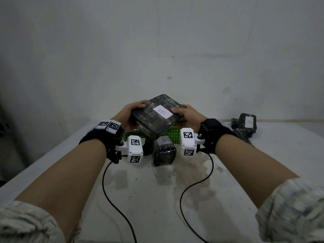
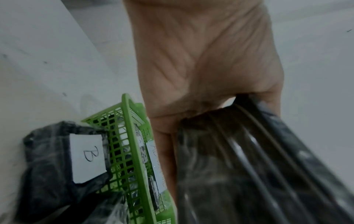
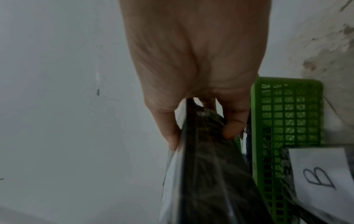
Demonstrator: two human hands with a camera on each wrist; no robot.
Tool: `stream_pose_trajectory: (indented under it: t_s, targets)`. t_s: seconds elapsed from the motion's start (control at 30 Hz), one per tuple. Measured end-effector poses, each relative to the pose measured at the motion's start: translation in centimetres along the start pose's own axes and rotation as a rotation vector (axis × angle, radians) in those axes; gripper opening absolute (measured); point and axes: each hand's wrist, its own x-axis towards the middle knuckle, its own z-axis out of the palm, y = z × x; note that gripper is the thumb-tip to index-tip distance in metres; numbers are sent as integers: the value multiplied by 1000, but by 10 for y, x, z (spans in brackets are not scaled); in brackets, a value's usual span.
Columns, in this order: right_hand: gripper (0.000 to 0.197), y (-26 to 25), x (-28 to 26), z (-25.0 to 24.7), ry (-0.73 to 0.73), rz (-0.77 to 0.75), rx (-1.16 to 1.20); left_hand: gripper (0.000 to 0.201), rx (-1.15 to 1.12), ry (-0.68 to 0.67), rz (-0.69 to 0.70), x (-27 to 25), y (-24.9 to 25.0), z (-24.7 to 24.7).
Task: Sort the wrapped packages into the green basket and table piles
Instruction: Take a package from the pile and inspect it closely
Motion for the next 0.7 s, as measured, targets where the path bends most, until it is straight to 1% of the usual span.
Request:
stream_pose_trajectory:
  t_s: [0.07, 0.1, 0.13, 0.17, 0.3, 0.37, 0.43, 0.5, 0.57, 0.7]
  targets:
    - [32, -2, -4, 8, -10, -10, 2, 37, 53, -113, -45, -12, -1, -5]
    - [21, -3, -7, 12, -18, -4, -3, 31, 80, -131, -71, -17, -2, -8]
    - [10, -2, -10, 16, -33, 6, 5, 26, 100, -113, -104, -21, -3, -12]
    - [6, 0, -13, 20, -44, 19, -5, 23, 102, -67, -147, -25, -4, -17]
    - [5, 22, -23, 37, -79, 123, -34, 20, 171, 112, -290, -38, -14, -48]
    - [8, 39, -30, 42, -92, 208, -22, 18, 252, 150, -350, -46, -20, -63]
    - [12, 56, -42, 44, -128, 273, -93, 26, 315, 146, -389, -53, -27, -75]
    - [15, 70, -51, 44, -153, 301, -178, 36, 329, 128, -424, -58, -33, -82]
    - [14, 77, -58, 43, -169, 299, -172, 32, 329, 124, -443, -61, -37, -83]
    - [9, 73, -65, 41, -159, 298, -101, 34, 328, 116, -445, -61, -41, -78]
